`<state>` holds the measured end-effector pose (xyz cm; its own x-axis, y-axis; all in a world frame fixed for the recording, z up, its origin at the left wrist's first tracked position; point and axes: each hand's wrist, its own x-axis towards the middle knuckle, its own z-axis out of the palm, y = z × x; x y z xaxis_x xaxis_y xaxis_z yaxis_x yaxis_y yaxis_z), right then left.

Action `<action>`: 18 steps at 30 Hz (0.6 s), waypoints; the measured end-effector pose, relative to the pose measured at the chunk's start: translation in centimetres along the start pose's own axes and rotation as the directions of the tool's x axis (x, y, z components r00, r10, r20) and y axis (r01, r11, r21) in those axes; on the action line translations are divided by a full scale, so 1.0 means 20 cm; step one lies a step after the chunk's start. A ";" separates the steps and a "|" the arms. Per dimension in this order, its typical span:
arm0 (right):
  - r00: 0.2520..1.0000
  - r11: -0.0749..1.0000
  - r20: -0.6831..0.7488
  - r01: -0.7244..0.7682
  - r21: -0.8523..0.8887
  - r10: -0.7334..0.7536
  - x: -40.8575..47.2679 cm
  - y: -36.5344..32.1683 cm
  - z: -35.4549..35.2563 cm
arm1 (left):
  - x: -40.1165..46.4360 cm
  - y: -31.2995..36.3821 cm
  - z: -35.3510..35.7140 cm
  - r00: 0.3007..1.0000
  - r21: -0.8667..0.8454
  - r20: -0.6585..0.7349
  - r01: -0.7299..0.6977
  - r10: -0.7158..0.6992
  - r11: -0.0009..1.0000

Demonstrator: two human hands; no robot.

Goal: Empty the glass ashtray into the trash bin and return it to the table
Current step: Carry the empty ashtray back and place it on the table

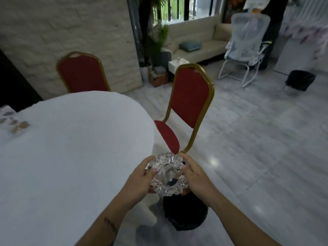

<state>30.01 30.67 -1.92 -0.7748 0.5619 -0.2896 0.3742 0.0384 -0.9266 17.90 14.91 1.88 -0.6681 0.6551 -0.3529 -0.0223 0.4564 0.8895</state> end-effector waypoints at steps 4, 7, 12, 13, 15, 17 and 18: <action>0.997 0.998 0.068 0.038 -0.055 -0.034 -0.06 -0.27 0.07 | -0.17 0.08 -0.15 0.996 -0.066 -0.093 -0.003 -0.003 0.998; 0.988 0.997 0.149 0.045 -0.064 -0.035 -0.05 -0.39 0.19 | -0.27 0.08 -0.28 0.986 -0.169 -0.160 0.017 -0.045 0.985; 0.970 0.993 0.239 -0.005 -0.115 0.032 0.00 -0.52 0.46 | -0.34 -0.03 -0.54 0.966 -0.299 -0.226 0.052 -0.124 0.953; 0.966 0.992 0.255 -0.013 -0.126 0.045 0.03 -0.54 0.52 | -0.35 -0.06 -0.59 0.962 -0.314 -0.236 0.058 -0.137 0.948; 0.956 0.990 0.287 -0.019 -0.143 0.060 0.07 -0.57 0.65 | -0.35 -0.14 -0.71 0.953 -0.349 -0.257 0.065 -0.162 0.935; 0.946 0.986 0.316 -0.027 -0.162 0.078 0.13 -0.59 0.80 | -0.34 -0.21 -0.82 0.950 -0.374 -0.261 0.065 -0.172 0.925; 0.942 0.985 0.323 -0.036 -0.171 0.090 0.15 -0.61 0.87 | -0.34 -0.24 -0.88 0.949 -0.391 -0.261 0.064 -0.177 0.918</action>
<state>14.18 17.50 4.25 -0.8607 0.2661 -0.4340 0.4832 0.1587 -0.8610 9.41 -2.31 5.19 -0.8241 0.3836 -0.4168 -0.3539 0.2258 0.9076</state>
